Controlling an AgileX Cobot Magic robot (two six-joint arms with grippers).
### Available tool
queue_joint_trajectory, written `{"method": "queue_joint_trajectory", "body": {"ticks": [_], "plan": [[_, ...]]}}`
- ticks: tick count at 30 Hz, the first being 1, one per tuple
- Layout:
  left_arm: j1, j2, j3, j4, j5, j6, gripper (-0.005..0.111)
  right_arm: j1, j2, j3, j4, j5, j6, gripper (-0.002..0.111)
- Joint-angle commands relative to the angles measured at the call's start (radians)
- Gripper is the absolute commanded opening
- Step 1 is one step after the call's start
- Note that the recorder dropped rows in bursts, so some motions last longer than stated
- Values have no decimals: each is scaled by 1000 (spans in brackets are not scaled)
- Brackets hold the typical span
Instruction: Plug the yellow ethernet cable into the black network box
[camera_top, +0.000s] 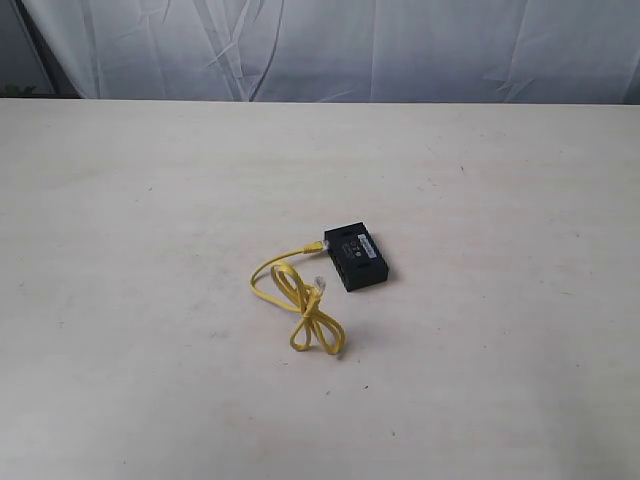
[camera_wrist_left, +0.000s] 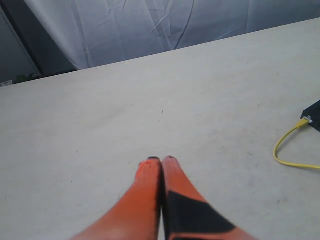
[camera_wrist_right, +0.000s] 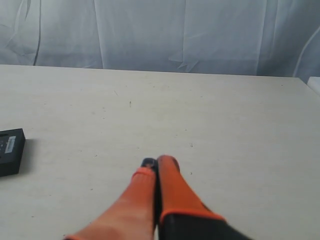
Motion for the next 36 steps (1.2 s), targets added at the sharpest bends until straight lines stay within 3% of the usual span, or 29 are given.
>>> {"method": "queue_joint_trajectory", "body": {"ticks": [1, 27, 36], "plan": [[-2, -6, 3, 0, -12, -2, 0, -5, -5, 2, -1, -12, 0, -1], [-2, -6, 3, 0, -12, -2, 0, -5, -5, 2, -4, -12, 52, -1], [-2, -6, 3, 0, -12, -2, 0, -3, -5, 2, -107, -16, 52, -1]]}}
